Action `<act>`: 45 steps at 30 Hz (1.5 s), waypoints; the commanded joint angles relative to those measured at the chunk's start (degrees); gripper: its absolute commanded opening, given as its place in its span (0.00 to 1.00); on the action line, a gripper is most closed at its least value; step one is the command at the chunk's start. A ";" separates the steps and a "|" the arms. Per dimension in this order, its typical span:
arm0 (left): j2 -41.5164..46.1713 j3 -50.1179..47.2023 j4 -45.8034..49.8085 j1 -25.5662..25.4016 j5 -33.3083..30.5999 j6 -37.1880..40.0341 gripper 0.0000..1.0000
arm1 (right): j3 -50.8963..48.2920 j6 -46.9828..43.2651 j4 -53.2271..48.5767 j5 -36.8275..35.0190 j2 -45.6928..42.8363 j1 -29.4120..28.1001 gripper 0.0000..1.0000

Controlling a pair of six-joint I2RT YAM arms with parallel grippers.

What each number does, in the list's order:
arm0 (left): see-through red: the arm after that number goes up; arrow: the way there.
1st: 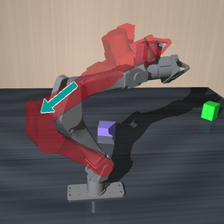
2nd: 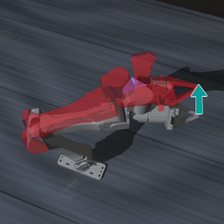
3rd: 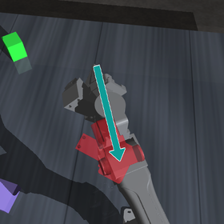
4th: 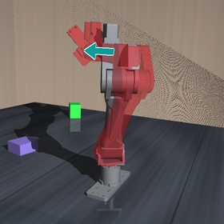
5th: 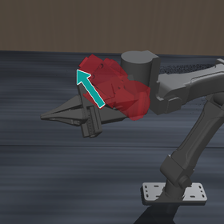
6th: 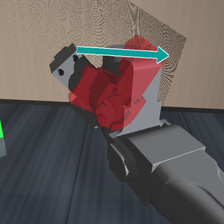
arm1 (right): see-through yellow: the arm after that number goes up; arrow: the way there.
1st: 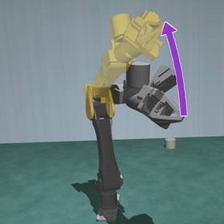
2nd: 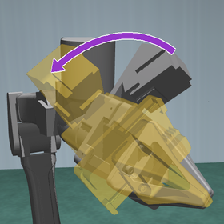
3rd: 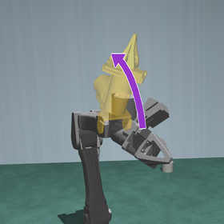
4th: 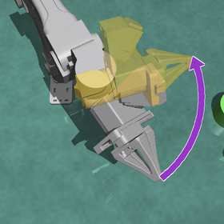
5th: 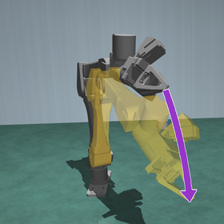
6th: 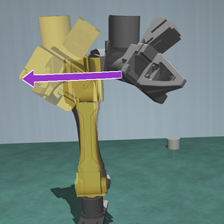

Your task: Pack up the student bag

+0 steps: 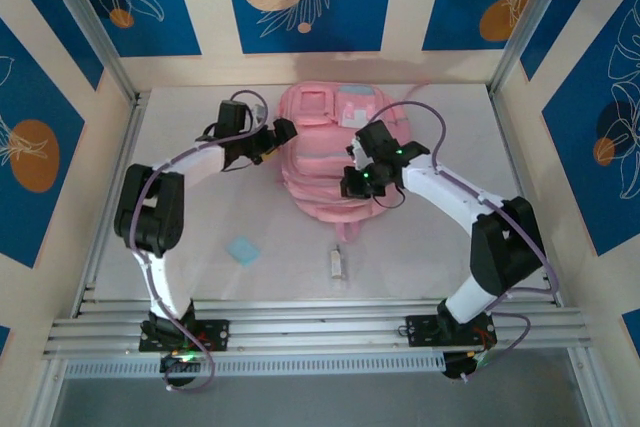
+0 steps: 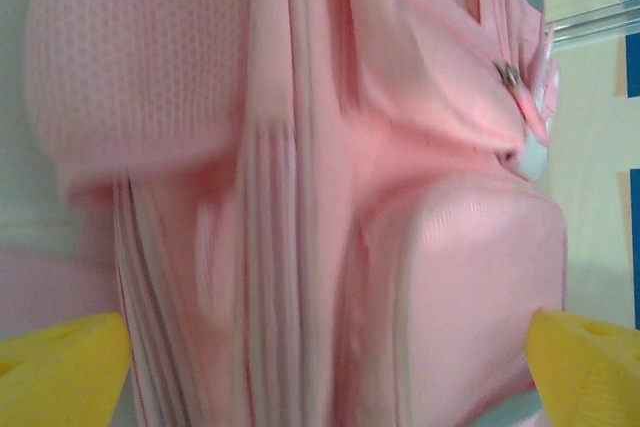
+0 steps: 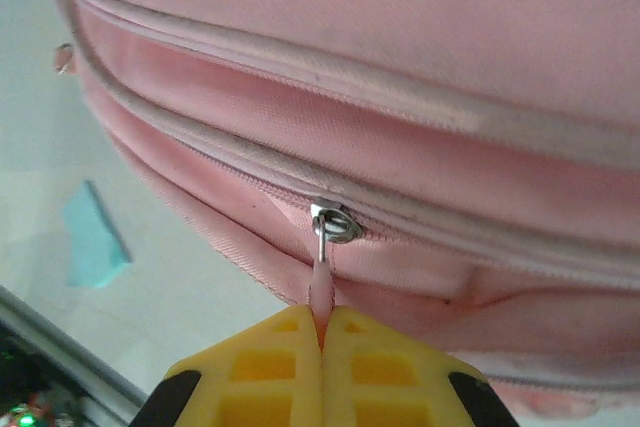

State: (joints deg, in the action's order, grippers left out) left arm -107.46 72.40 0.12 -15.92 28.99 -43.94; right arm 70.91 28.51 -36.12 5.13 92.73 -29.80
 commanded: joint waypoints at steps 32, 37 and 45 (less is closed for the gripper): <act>5.82 -30.51 -49.10 -7.41 -17.72 -35.08 0.22 | 6.19 5.68 7.50 12.98 4.45 -4.88 0.00; 6.01 -30.04 -49.08 -6.56 -16.41 -33.86 0.00 | 3.72 -4.77 -4.09 6.33 2.42 -3.37 0.00; 7.52 -29.86 -47.43 -4.78 -12.65 -33.48 0.00 | 0.07 -12.82 -14.80 -11.32 0.59 4.17 0.00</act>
State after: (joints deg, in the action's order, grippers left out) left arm -101.12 39.94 -44.01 -22.83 17.50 -78.02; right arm 72.90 20.12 -40.03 1.17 95.74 -28.01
